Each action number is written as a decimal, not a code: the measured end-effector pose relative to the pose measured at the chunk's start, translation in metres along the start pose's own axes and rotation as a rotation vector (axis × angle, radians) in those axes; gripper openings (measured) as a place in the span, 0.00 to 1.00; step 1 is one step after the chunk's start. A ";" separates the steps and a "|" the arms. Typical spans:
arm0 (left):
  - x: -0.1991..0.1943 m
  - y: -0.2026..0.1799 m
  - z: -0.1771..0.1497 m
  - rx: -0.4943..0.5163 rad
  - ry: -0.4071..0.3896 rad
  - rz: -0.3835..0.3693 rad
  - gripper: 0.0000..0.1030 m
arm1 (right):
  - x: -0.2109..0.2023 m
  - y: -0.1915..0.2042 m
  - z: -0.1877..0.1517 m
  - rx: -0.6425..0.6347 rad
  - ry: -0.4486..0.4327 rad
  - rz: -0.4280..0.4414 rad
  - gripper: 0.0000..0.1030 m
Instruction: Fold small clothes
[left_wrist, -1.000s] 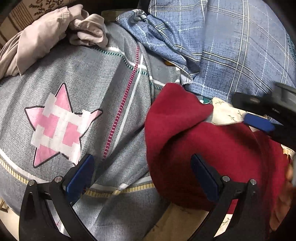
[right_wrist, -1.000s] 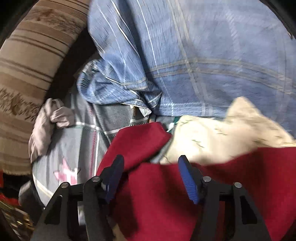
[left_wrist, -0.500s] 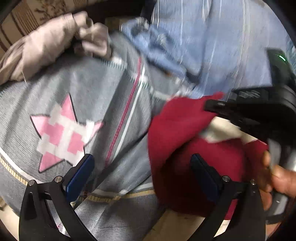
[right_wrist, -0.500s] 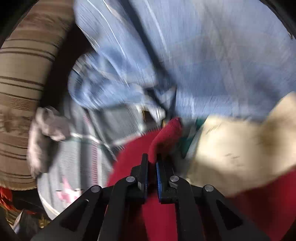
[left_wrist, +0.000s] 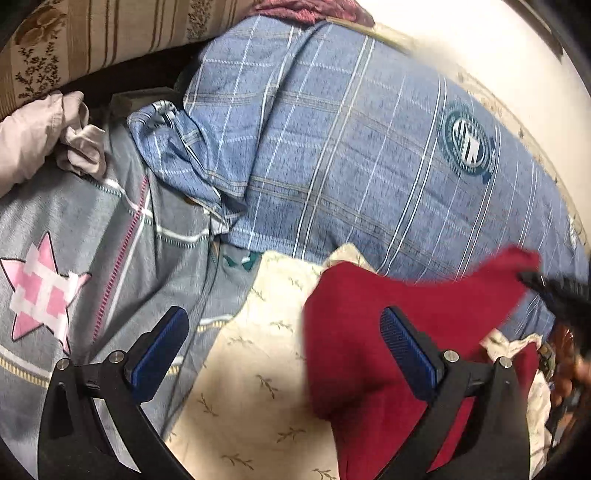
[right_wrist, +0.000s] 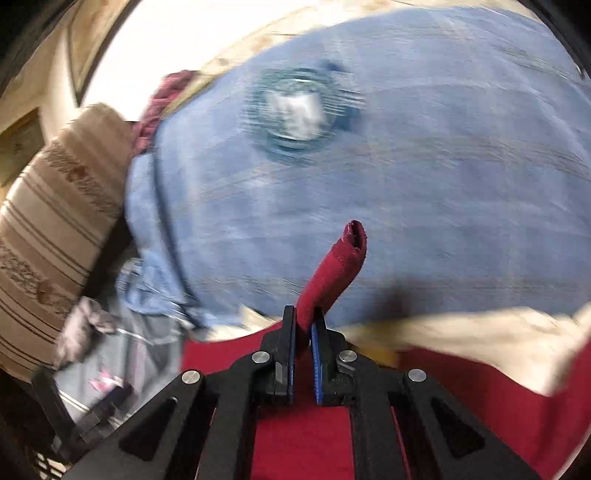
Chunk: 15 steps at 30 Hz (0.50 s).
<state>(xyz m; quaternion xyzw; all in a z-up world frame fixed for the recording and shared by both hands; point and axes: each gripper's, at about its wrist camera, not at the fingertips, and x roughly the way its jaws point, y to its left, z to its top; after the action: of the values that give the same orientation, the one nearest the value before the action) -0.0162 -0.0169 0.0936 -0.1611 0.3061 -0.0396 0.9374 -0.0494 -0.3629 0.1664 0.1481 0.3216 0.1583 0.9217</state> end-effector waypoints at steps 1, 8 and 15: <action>0.003 -0.006 -0.001 0.012 0.011 0.004 1.00 | -0.004 -0.020 -0.012 0.013 0.019 -0.052 0.07; 0.009 -0.042 -0.033 0.123 0.080 0.004 1.00 | 0.022 -0.102 -0.074 0.097 0.207 -0.205 0.07; 0.046 -0.058 -0.058 0.245 0.226 0.140 1.00 | -0.015 -0.123 -0.078 0.178 0.187 -0.234 0.33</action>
<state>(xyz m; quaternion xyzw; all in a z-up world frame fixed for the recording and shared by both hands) -0.0118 -0.0958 0.0427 -0.0185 0.4131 -0.0291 0.9100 -0.0859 -0.4663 0.0702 0.1755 0.4336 0.0340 0.8832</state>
